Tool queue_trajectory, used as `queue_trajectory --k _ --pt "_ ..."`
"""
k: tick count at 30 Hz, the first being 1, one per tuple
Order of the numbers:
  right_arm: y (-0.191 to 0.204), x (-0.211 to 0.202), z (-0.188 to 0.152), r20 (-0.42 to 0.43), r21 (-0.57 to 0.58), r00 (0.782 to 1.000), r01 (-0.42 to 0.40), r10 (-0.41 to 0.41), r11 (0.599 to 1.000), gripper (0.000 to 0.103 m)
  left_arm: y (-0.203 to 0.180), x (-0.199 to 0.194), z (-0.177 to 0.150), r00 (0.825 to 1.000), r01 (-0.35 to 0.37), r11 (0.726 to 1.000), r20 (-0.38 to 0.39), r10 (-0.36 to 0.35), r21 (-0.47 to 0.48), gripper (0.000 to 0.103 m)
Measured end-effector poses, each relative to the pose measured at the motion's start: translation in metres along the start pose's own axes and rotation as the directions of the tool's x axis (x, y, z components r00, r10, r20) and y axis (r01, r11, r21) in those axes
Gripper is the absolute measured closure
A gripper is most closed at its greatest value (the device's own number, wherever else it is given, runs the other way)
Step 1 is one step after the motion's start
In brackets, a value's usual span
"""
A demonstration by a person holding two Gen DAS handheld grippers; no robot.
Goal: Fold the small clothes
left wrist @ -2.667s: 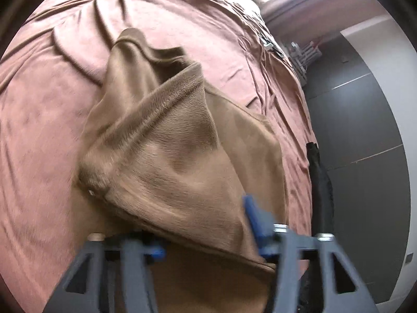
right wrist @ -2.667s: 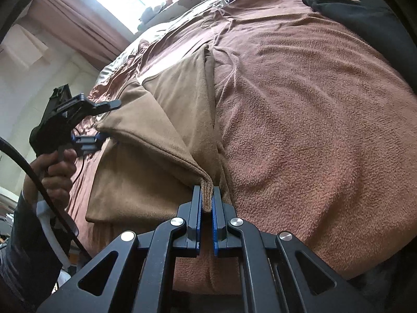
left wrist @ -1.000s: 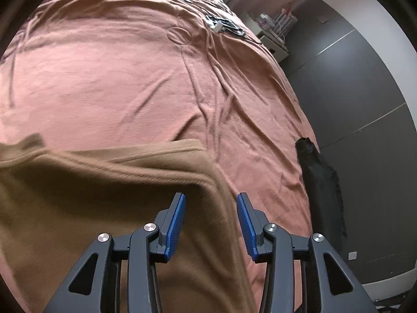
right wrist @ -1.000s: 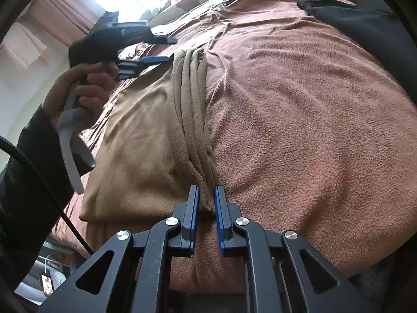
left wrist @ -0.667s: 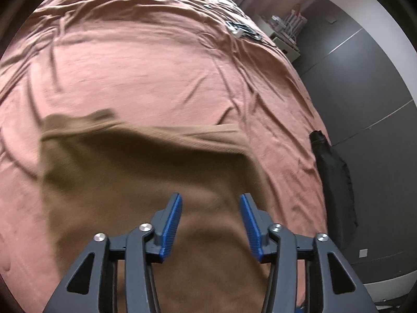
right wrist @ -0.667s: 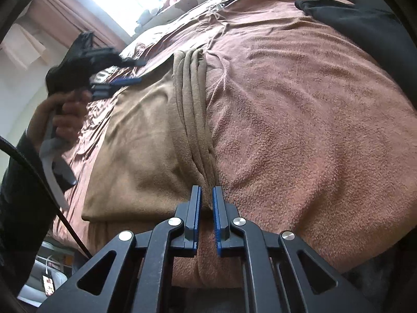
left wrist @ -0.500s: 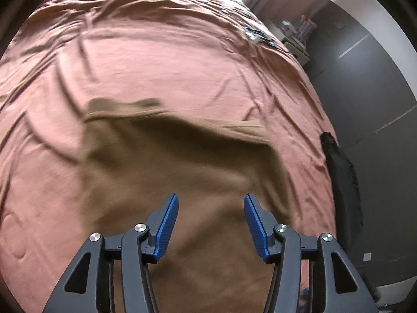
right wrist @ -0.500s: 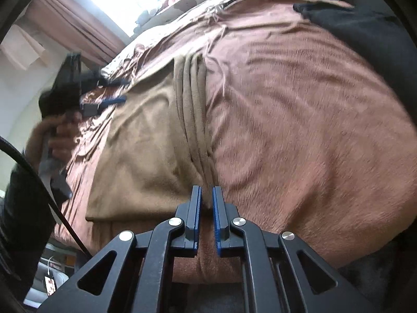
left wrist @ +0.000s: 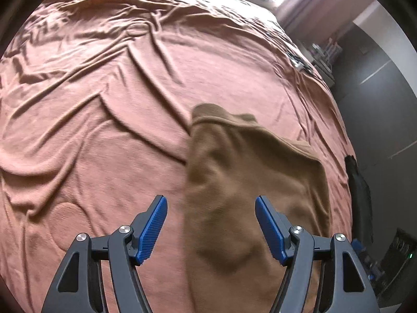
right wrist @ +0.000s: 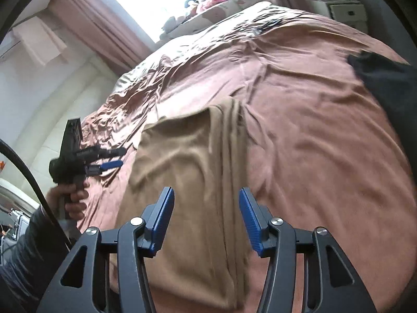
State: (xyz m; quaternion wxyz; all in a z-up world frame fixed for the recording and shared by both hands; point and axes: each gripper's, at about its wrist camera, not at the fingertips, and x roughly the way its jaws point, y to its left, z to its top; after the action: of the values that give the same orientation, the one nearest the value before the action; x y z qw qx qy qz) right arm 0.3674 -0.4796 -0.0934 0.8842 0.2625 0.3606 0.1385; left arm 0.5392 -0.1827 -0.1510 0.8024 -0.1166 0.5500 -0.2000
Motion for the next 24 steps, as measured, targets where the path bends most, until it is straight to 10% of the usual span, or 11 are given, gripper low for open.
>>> queue_trajectory --k 24 --pt "-0.019 0.158 0.115 -0.156 0.019 0.986 -0.052 0.054 0.998 0.053 0.02 0.052 0.038 0.997 0.078 0.997 -0.015 -0.077 0.006 0.054"
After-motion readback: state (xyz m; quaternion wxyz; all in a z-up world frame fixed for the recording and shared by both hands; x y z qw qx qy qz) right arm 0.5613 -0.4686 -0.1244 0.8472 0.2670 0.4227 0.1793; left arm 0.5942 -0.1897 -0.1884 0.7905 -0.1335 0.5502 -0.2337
